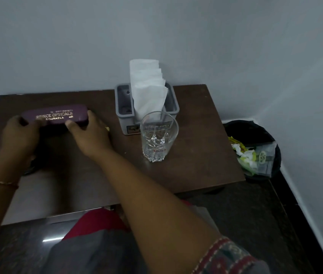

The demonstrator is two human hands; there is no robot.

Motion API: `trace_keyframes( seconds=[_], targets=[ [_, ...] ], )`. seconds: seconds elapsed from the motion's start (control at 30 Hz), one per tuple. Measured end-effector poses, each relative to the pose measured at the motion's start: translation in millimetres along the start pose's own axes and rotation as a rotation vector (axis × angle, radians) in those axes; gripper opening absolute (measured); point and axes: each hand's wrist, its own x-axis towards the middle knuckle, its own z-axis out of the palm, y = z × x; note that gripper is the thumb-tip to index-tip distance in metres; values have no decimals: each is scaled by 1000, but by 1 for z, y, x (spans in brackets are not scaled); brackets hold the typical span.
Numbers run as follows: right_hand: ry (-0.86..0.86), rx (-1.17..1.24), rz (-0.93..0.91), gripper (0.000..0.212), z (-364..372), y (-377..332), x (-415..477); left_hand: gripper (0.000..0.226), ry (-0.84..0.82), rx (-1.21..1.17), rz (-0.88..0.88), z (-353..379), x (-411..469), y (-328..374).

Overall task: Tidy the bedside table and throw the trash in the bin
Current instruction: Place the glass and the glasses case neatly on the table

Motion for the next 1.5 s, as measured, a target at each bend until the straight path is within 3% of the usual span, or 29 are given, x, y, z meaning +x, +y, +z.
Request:
trace_keyframes(
  seconds=[0.2, 0.27, 0.33, 0.4, 0.47, 0.6, 0.77, 0.87, 0.93, 1.17, 1.5],
  targets=[
    [19, -8, -36, 69, -9, 4, -15, 45, 19, 142, 75, 2, -52, 27],
    [60, -26, -72, 69, -7, 5, -24, 61, 57, 194, 80, -7, -57, 27],
    [136, -54, -120, 66, -1, 8, -37, 76, 139, 129, 45, -18, -68, 25],
    [191, -81, -168, 59, 8, 14, -51, 69, 207, 47, 58, -30, -79, 17],
    [157, -74, -148, 54, 20, 19, -61, 70, 226, -69, 72, -40, -85, 2],
    [-105, -4, -29, 57, 40, 18, -64, 78, 251, -194, -45, -40, -105, -12],
    [-284, -16, 0, 63, 46, 6, -61, 53, 136, -222, -49, -25, -124, -15],
    [-324, -40, -5, 62, 44, 3, -61, 60, 131, -228, -82, -19, -121, -23],
    [-311, -22, -1, 60, 45, 3, -61, 66, 110, -199, -97, -16, -116, -27],
    [-213, 49, 26, 53, 41, 9, -61, 50, 64, -34, -93, -7, -131, -2],
    [-88, 187, 59, 47, 22, 27, -73, 59, -58, 33, -39, 7, -152, -4]
  ],
)
